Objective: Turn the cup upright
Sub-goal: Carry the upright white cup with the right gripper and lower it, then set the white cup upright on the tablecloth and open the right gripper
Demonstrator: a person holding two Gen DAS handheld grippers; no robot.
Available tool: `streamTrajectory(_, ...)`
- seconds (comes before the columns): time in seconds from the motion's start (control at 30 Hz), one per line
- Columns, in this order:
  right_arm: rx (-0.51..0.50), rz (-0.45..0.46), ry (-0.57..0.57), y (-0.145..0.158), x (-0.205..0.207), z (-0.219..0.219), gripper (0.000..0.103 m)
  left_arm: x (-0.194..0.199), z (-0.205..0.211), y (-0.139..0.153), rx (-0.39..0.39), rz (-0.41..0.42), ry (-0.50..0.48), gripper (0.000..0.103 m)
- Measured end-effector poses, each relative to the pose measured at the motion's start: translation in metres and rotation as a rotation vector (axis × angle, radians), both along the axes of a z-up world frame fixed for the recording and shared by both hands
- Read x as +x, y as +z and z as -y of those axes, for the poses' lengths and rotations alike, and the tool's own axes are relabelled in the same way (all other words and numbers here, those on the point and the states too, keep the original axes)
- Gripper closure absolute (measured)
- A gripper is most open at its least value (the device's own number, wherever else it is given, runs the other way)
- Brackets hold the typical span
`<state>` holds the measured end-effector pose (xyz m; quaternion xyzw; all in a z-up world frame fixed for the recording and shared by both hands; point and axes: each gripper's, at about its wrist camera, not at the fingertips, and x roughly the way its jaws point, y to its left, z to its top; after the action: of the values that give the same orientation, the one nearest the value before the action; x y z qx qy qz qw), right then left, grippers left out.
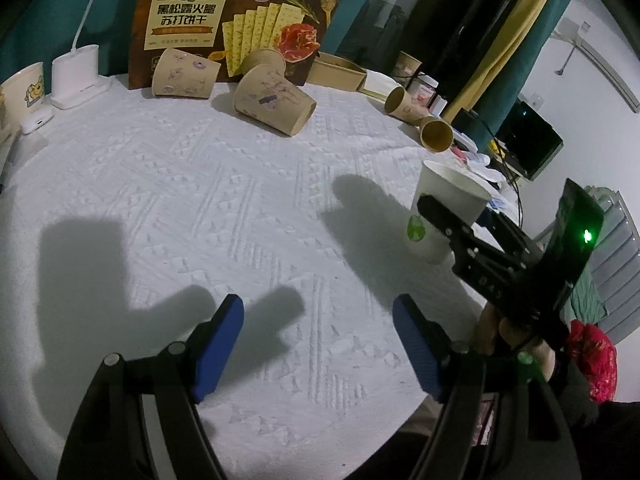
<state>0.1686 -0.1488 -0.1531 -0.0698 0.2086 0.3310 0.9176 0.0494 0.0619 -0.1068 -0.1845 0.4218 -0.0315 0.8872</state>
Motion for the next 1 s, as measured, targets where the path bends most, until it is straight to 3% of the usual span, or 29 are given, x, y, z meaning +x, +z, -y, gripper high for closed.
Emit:
streamTrajectory(0.37, -0.009, 0.016, -0.021, -0.007, -0.024, 0.013, 0.043, -0.004, 0.014, -0.001, 0.011, -0.009, -0.025, 0.026)
streamTrajectory(0.73, -0.045, -0.056, -0.041, -0.021, -0.025, 0.016, 0.035, -0.013, 0.019, -0.008, 0.018, -0.014, -0.03, 0.026)
streamTrajectory(0.9, -0.106, -0.03, -0.076, -0.024, -0.042, 0.023, 0.033, -0.018, 0.02, -0.013, 0.053, -0.022, -0.021, 0.026)
streamTrajectory(1.0, -0.15, -0.072, -0.104, -0.03, -0.048, 0.03, 0.032, -0.021, 0.019, -0.016, 0.052, -0.025, -0.018, 0.026)
